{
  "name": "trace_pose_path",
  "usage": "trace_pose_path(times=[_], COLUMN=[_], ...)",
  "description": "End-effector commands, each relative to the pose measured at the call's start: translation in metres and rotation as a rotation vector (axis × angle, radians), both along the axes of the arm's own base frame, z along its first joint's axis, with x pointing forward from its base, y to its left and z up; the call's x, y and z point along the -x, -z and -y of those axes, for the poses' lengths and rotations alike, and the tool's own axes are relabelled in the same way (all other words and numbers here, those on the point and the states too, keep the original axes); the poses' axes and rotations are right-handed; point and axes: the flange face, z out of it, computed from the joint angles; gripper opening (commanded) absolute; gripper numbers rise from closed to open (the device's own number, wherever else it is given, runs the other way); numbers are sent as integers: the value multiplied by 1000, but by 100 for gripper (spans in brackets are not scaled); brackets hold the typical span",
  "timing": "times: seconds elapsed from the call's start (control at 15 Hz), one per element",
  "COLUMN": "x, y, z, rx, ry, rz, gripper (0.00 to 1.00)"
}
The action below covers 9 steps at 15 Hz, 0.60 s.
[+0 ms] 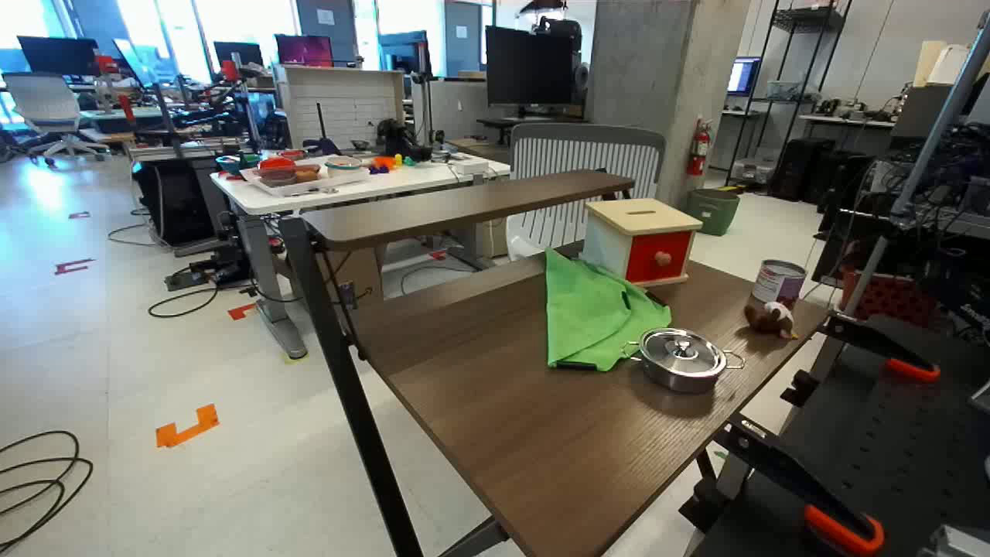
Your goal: Pick up the lid from the silver pot and put it on the table.
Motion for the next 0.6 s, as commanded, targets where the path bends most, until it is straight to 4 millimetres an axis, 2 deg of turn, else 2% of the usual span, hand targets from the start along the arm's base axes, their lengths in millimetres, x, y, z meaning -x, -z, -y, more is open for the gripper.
trace_pose_path(times=[0.0, 0.47, 0.53], x=[0, 0, 0], y=[-1, -1, 5], z=[0, 0, -2], rx=[0, 0, -11], ry=[0, 0, 32], rz=[0, 0, -1], gripper=[100, 100, 100])
